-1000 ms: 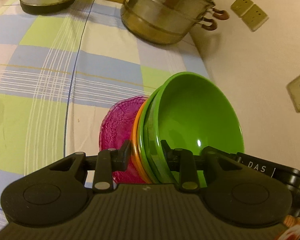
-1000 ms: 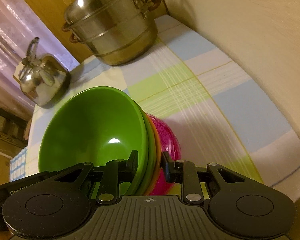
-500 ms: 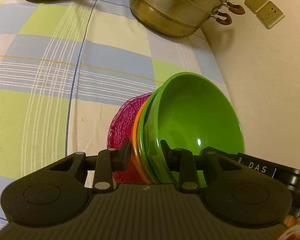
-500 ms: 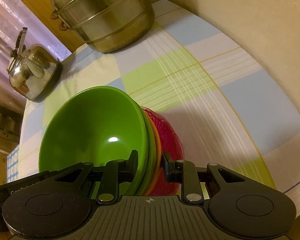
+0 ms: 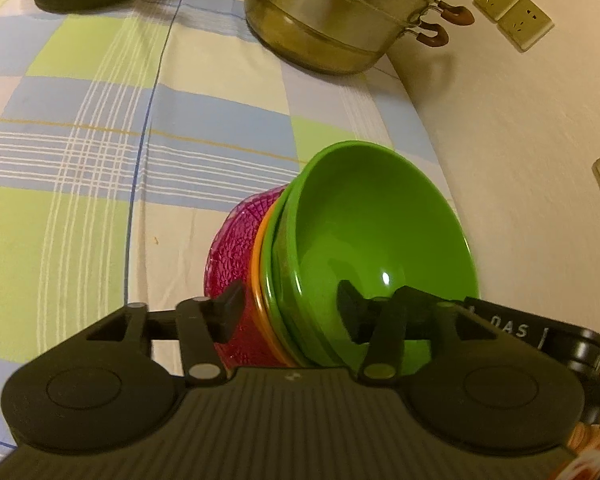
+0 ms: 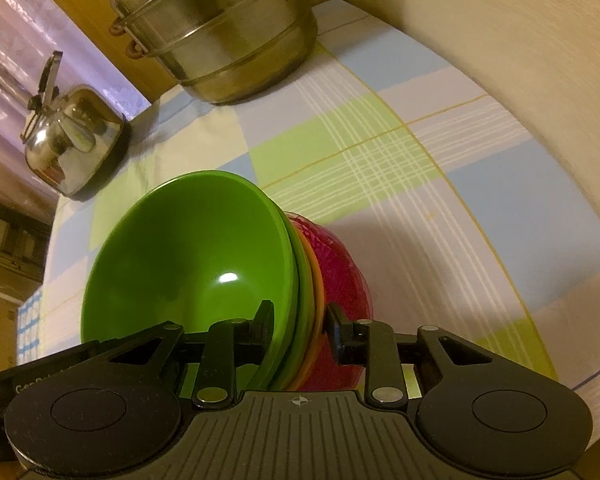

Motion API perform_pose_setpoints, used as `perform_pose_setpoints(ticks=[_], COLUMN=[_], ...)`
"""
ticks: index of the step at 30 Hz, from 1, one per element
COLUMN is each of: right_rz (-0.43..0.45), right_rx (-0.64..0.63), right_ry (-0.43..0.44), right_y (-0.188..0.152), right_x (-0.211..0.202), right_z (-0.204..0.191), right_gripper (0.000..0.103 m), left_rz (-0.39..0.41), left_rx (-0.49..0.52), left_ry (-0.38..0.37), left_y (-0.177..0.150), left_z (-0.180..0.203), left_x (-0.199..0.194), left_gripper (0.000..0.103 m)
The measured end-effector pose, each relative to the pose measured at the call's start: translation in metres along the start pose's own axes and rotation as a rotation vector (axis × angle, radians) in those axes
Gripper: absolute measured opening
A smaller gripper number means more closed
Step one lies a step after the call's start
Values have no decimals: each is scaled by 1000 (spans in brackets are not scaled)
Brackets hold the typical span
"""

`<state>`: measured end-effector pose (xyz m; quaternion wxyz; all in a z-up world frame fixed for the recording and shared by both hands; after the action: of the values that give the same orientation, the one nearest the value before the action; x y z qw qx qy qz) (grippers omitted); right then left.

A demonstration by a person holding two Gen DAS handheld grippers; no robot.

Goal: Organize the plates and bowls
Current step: 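Open both grippers and pull back from the stacked dishes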

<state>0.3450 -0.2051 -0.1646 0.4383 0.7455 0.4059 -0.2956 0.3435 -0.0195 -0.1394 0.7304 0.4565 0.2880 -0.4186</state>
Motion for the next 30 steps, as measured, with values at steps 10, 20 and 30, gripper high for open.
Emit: perform_pose_setpoints(ticks=[10,20,30], right_rz=[105,198,229], right_rx=[45,71,-59], right_ry=[48,71,-18], right_y=[-6,-32,-83], right_x=[-34,-90,-127], right_z=[8,10,7], right_gripper=[69,77,81], left_rz=[107,227,280], left_rx=[-78,-21,48], left_ry=[-30,59,153], left_y=[-4,-28,-82], left_z=[-10,-11,-17], left_x=[-40,-96,-131], left_gripper=[73,90,97])
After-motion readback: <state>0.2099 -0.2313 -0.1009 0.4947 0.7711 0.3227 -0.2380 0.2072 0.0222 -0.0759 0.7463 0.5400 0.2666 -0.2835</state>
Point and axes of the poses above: each gripper's, at about its wrist camera, not at the fingertips, and x roughly the way its jaws point, z to its right, y to its top, the point moved 9 cm from there along x, roughly the way its jaws point, and after that the axes turned 1 degree about x, right-handed, at the moved point
